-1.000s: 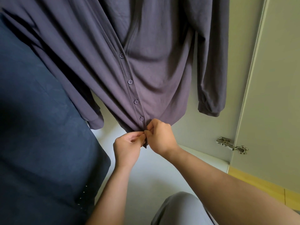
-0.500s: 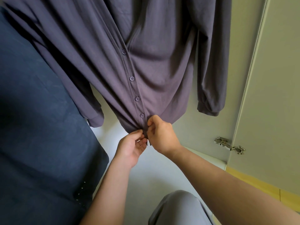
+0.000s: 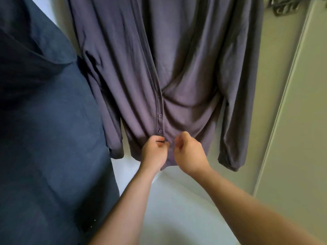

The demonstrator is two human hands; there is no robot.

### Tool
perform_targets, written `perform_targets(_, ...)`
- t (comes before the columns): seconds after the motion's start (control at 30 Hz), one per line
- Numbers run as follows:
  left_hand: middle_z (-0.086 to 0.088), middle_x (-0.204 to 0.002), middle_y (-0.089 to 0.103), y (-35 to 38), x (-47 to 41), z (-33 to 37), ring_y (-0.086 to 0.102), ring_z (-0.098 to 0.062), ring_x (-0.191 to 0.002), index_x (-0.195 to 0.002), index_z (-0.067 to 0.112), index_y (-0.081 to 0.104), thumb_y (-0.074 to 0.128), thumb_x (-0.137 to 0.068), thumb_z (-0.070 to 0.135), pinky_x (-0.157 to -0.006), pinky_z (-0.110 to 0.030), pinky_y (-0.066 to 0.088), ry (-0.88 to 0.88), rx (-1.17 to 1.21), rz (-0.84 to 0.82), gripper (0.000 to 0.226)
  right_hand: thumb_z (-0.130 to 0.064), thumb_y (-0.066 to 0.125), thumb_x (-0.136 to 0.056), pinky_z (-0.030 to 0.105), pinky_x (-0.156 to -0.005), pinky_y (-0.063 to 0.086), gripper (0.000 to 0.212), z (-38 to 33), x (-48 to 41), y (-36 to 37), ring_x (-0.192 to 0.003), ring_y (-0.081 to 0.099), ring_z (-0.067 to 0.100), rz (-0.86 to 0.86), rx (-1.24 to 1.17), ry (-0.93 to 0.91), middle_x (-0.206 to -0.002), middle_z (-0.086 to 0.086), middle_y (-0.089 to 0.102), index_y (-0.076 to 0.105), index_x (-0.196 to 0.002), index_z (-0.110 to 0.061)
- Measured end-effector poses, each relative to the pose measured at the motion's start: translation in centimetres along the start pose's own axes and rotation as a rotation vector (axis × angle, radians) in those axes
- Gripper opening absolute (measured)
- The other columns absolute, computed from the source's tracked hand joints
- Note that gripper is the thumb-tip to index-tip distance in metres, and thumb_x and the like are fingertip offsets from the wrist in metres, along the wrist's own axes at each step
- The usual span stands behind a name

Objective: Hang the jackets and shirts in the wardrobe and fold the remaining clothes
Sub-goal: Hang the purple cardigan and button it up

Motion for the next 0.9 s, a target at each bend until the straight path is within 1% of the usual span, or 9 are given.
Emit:
perform_targets(0.07, 0.012, -0.079, 0.072, -0.7, -1.1, 3.8, 0.071, -0.01, -0.082, -0.092, 0.031, 0.064, 0.069, -0.088, 0.023, -0.075, -0.032, 0.055, 0.105, -0.024, 0.058, 0.01, -0.014, 0.057, -0.089, 0.032, -0.072, 0.041, 0.015, -1.9, -1.9, -2.6, -0.092, 0.059, 0.026, 0.047, 0.042, -0.05, -0.102, 0.002, 0.065, 0.056, -0.103, -0.016)
perform_targets(0.17, 0.01, -0.082, 0.071, -1.7, -2.6, 10.5, 0.071, -0.021, -0.085, -0.096, 0.03, 0.064, 0.07, -0.089, 0.025, -0.083, -0.038, 0.057, 0.269, -0.021, 0.122, 0.011, -0.016, 0.06, -0.088, 0.036, -0.078, 0.048, 0.018, -5.2, -4.7, -7.1, -0.094, 0.059, 0.026, 0.118, 0.098, -0.126, -0.103, 0.001, 0.061, 0.056, -0.105, -0.019)
perform_targets(0.27, -0.001, -0.088, 0.073, -2.7, -3.7, 17.5, 0.072, -0.029, -0.085, -0.103, 0.017, 0.068, 0.069, -0.09, 0.021, -0.083, -0.044, 0.058, 0.407, 0.017, 0.189, 0.013, -0.016, 0.06, -0.088, 0.041, -0.083, 0.051, 0.018, -8.0, -7.3, -11.5, -0.099, 0.059, 0.028, 0.19, 0.122, -0.179, -0.108, 0.004, 0.059, 0.056, -0.106, -0.017)
perform_targets(0.37, -0.004, -0.093, 0.075, -3.9, -4.3, 24.5, 0.07, -0.027, -0.091, -0.103, 0.017, 0.069, 0.066, -0.091, 0.021, -0.085, -0.037, 0.055, 0.537, -0.027, 0.28, 0.013, -0.019, 0.057, -0.09, 0.043, -0.087, 0.05, 0.022, -10.2, -9.9, -15.1, -0.106, 0.057, 0.029, 0.241, 0.155, -0.193, -0.116, 0.005, 0.055, 0.057, -0.113, -0.017)
perform_targets(0.47, -0.003, -0.104, 0.075, -4.3, -5.1, 29.7, 0.067, -0.025, -0.102, -0.106, 0.018, 0.07, 0.062, -0.094, 0.022, -0.086, -0.029, 0.047, 0.586, -0.12, 0.302, 0.016, -0.019, 0.055, -0.09, 0.043, -0.087, 0.05, 0.024, -12.0, -12.3, -18.5, -0.11, 0.054, 0.03, 0.324, 0.18, -0.205, -0.119, 0.007, 0.052, 0.057, -0.114, -0.017)
perform_targets(0.6, -0.004, -0.114, 0.073, -3.7, -6.6, 33.5, 0.063, -0.026, -0.111, -0.112, 0.019, 0.071, 0.056, -0.096, 0.023, -0.088, -0.025, 0.044, 0.6, -0.281, 0.284, 0.022, -0.018, 0.054, -0.088, 0.045, -0.087, 0.05, 0.024, -14.1, -14.9, -22.2, -0.113, 0.05, 0.033, 0.462, 0.217, -0.242, -0.12, 0.01, 0.05, 0.056, -0.111, -0.015)
perform_targets(0.7, -0.003, -0.116, 0.072, -1.9, -7.5, 34.4, 0.063, -0.025, -0.112, -0.116, 0.019, 0.069, 0.058, -0.097, 0.027, -0.089, -0.027, 0.044, 0.639, -0.357, 0.205, 0.023, -0.017, 0.053, -0.086, 0.046, -0.087, 0.049, 0.025, -14.9, -16.7, -24.4, -0.116, 0.048, 0.034, 0.566, 0.234, -0.244, -0.122, 0.011, 0.048, 0.055, -0.111, -0.014)
perform_targets(0.8, -0.001, -0.117, 0.069, -0.3, -8.0, 34.8, 0.061, -0.02, -0.104, -0.119, 0.02, 0.066, 0.059, -0.098, 0.034, -0.082, -0.026, 0.04, 0.668, -0.371, 0.132, 0.026, -0.016, 0.051, -0.086, 0.047, -0.088, 0.047, 0.027, -15.8, -18.0, -26.0, -0.117, 0.046, 0.035, 0.63, 0.263, -0.273, -0.126, 0.012, 0.047, 0.054, -0.113, -0.012)
perform_targets(0.9, 0.003, -0.113, 0.066, 0.7, -8.3, 35.3, 0.054, -0.014, -0.095, -0.123, 0.022, 0.063, 0.059, -0.098, 0.04, -0.081, -0.028, 0.039, 0.653, -0.312, 0.103, 0.031, -0.014, 0.05, -0.086, 0.047, -0.09, 0.044, 0.029, -16.4, -18.7, -27.6, -0.116, 0.046, 0.036, 0.692, 0.289, -0.294, -0.128, 0.013, 0.048, 0.055, -0.114, -0.01)
Point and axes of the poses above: each hand's wrist, its own x-axis away from the middle knuckle, its own y-axis out of the palm, z = x × y, the point moved 8 cm from there along -x, towards the middle knuckle
